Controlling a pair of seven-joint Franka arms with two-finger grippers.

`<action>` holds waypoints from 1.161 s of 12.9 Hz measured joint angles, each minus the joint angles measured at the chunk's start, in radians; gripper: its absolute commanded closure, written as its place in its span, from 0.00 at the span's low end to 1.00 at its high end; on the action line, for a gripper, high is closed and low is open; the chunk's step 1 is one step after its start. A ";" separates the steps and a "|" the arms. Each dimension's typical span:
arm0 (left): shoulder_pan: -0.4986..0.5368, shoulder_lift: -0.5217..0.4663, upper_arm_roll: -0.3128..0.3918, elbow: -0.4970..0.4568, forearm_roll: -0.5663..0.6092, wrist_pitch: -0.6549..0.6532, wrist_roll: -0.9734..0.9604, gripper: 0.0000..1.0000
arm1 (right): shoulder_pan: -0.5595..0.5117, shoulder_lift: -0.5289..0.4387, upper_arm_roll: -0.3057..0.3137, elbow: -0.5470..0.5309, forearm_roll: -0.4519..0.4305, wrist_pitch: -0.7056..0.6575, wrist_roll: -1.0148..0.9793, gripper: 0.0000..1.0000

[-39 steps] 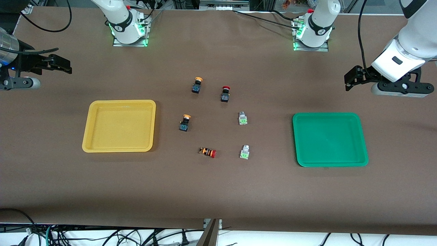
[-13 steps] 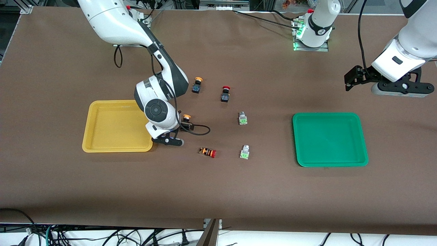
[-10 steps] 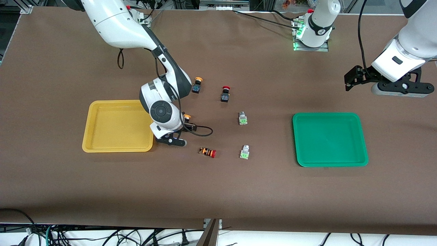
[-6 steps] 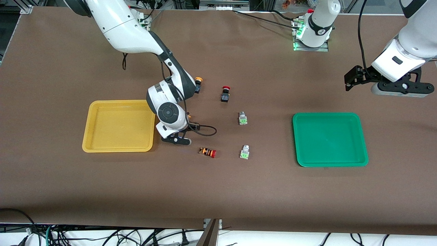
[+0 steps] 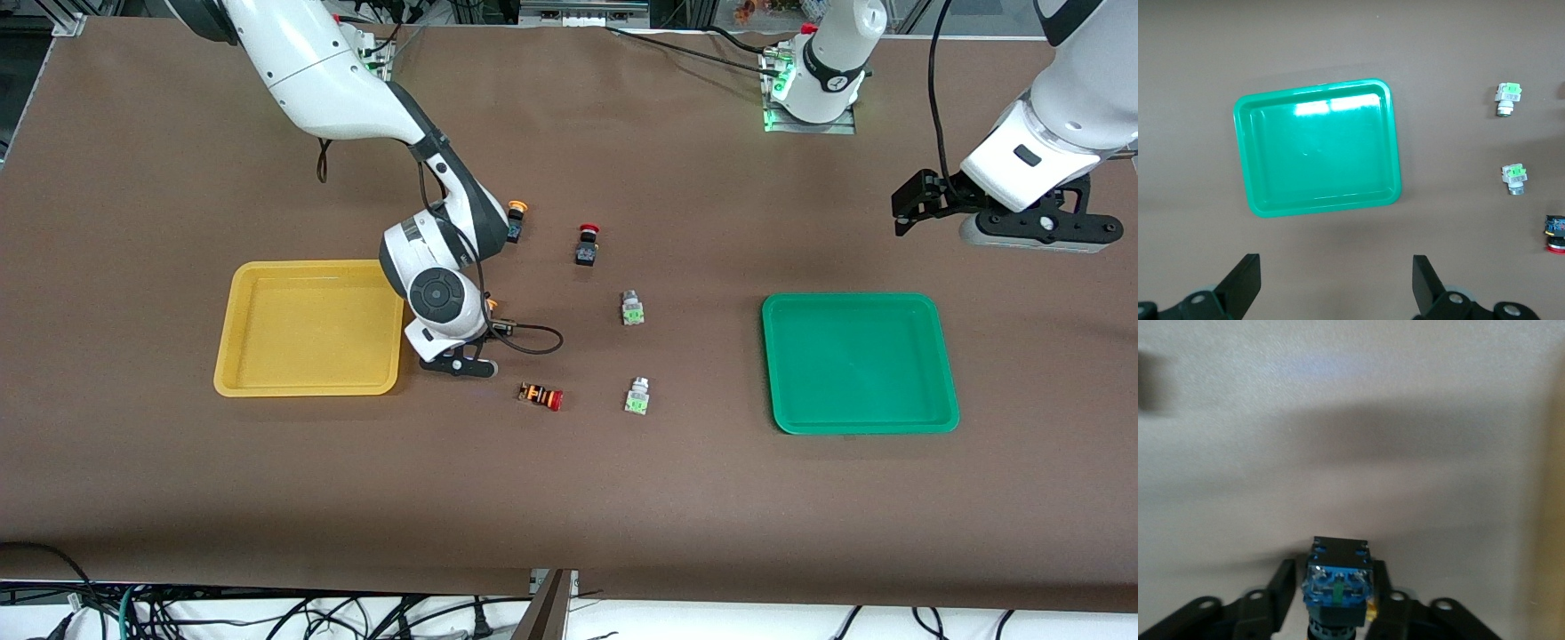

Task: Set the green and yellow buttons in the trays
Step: 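Grasp the black button with the right gripper, then lower the black button into the yellow tray while the left gripper reaches out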

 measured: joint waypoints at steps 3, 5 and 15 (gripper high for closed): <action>-0.001 0.022 -0.019 -0.001 0.000 0.000 0.000 0.00 | -0.006 -0.026 -0.022 0.012 0.000 -0.048 -0.064 1.00; -0.001 0.055 -0.022 -0.001 0.000 0.000 0.000 0.00 | -0.058 -0.077 -0.043 0.028 0.000 -0.153 -0.186 1.00; -0.138 0.414 -0.190 -0.013 -0.005 0.297 -0.360 0.00 | -0.195 -0.118 -0.314 -0.127 -0.002 -0.237 -0.682 1.00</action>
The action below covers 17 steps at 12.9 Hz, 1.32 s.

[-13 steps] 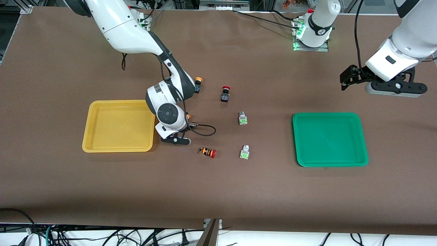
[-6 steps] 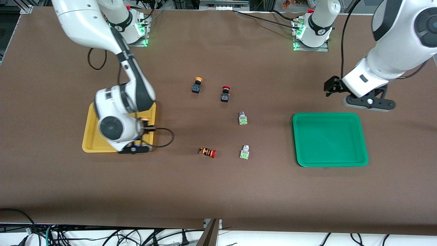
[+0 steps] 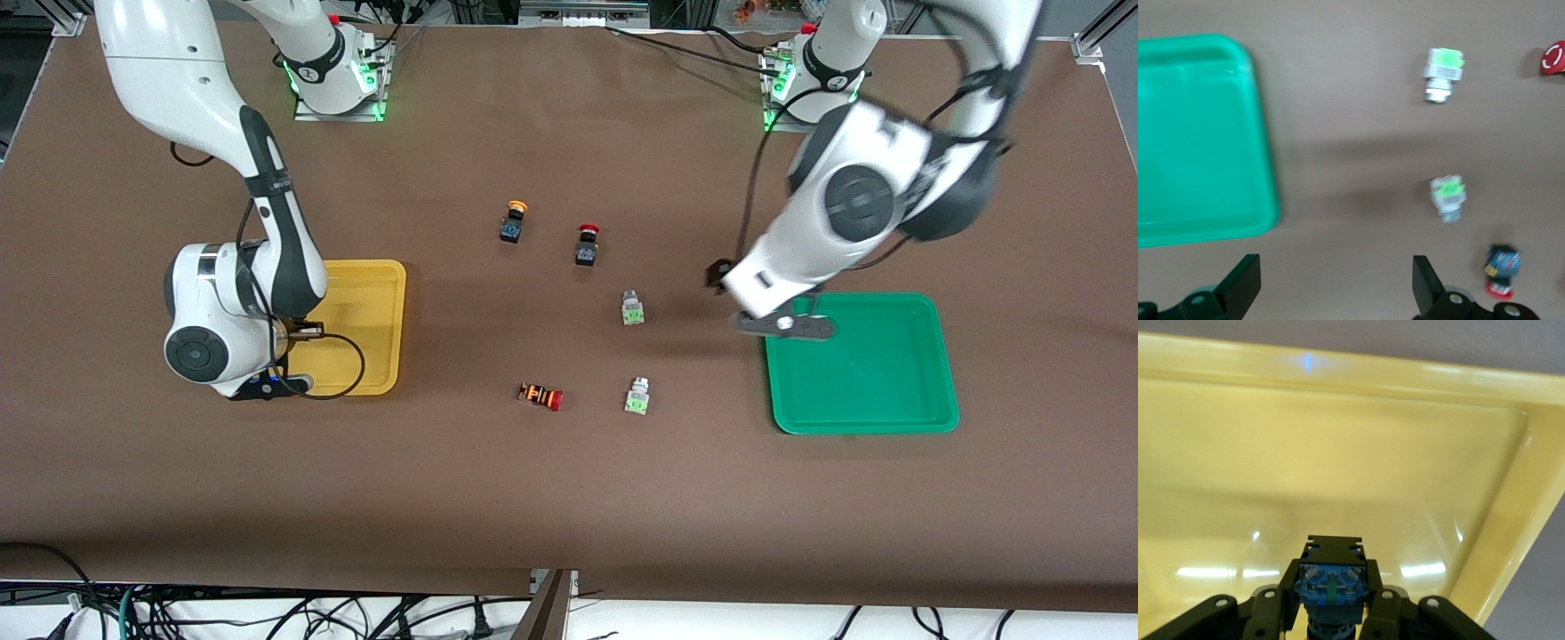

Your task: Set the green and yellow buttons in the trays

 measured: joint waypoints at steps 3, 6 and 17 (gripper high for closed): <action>-0.112 0.155 -0.001 -0.003 0.004 0.186 -0.133 0.00 | -0.051 0.009 -0.001 -0.045 0.000 0.058 -0.042 0.49; -0.186 0.250 0.000 -0.003 0.097 0.271 -0.218 0.00 | -0.058 0.008 -0.001 -0.051 0.000 0.063 -0.044 0.00; -0.215 0.330 0.015 -0.003 0.117 0.355 -0.264 1.00 | 0.059 -0.058 0.284 0.042 0.012 -0.095 0.346 0.00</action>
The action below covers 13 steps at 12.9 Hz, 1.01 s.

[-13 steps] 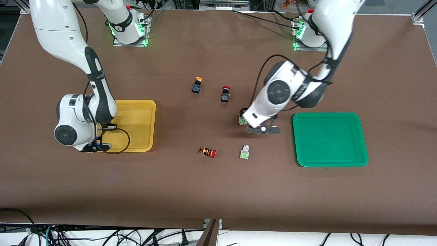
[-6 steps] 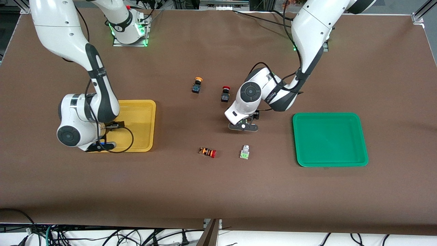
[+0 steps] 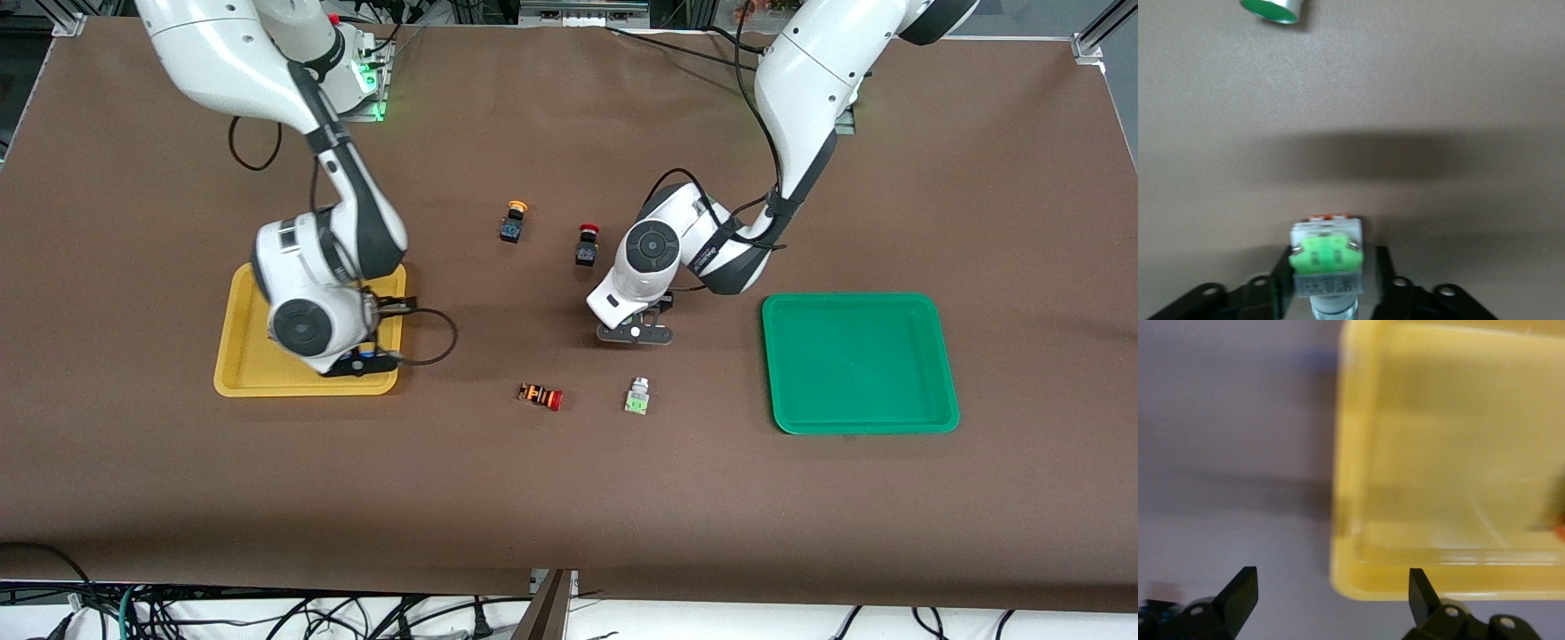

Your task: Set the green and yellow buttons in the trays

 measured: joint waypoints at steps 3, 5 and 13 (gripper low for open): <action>0.026 -0.034 0.017 0.026 0.003 -0.124 0.009 1.00 | 0.007 -0.054 0.137 -0.147 0.000 0.179 0.214 0.00; 0.090 -0.098 0.024 0.039 0.028 -0.235 0.091 1.00 | 0.009 -0.084 0.216 -0.248 0.000 0.289 0.340 0.00; 0.462 -0.139 0.031 0.009 0.200 -0.245 0.564 1.00 | 0.010 -0.100 0.345 -0.410 0.000 0.464 0.525 0.00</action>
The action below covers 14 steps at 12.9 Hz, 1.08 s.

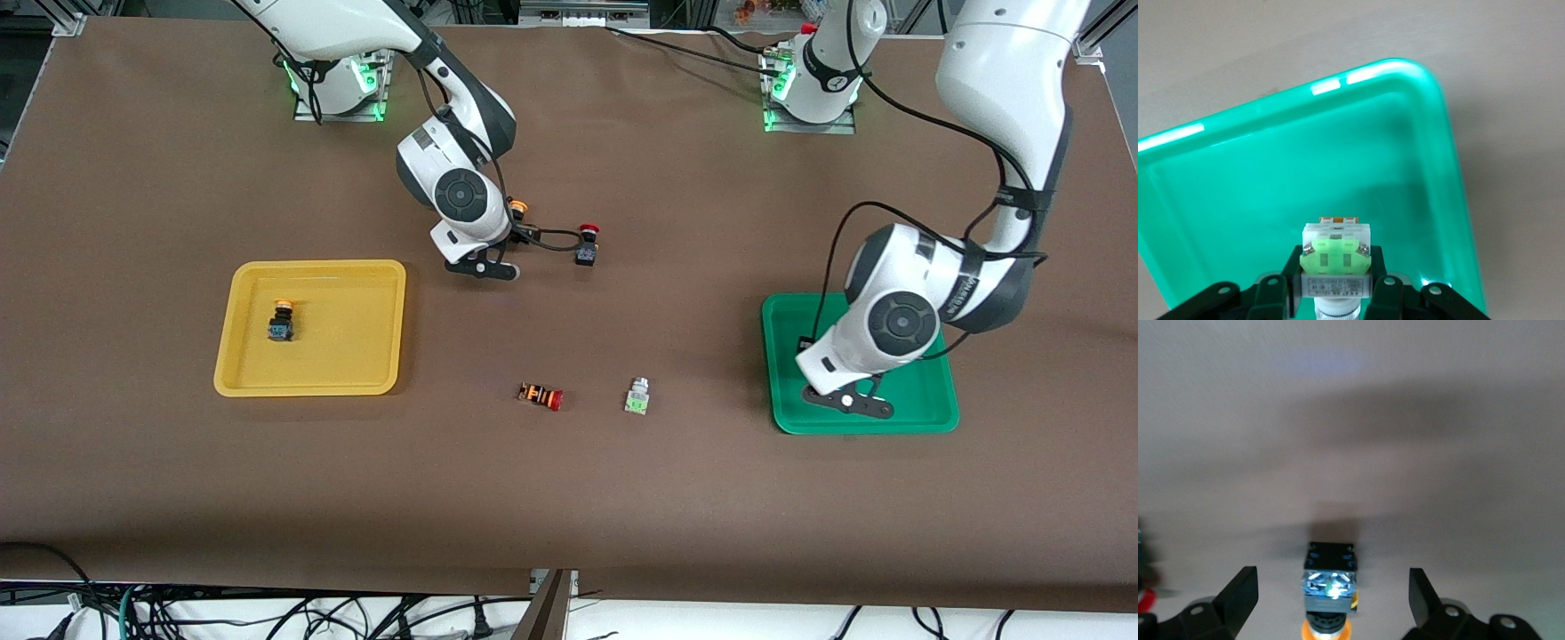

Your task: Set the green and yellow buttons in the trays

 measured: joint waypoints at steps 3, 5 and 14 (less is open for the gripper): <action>0.023 0.059 0.000 -0.031 0.005 0.082 0.018 0.39 | 0.006 0.000 0.006 -0.024 0.000 0.026 0.017 0.28; 0.028 0.080 -0.001 -0.050 0.005 0.124 0.024 0.00 | 0.016 0.000 0.008 -0.026 0.000 0.035 0.028 0.54; 0.023 0.008 -0.103 0.106 0.005 0.034 0.026 0.00 | 0.031 0.003 0.007 -0.029 0.000 0.062 0.034 0.70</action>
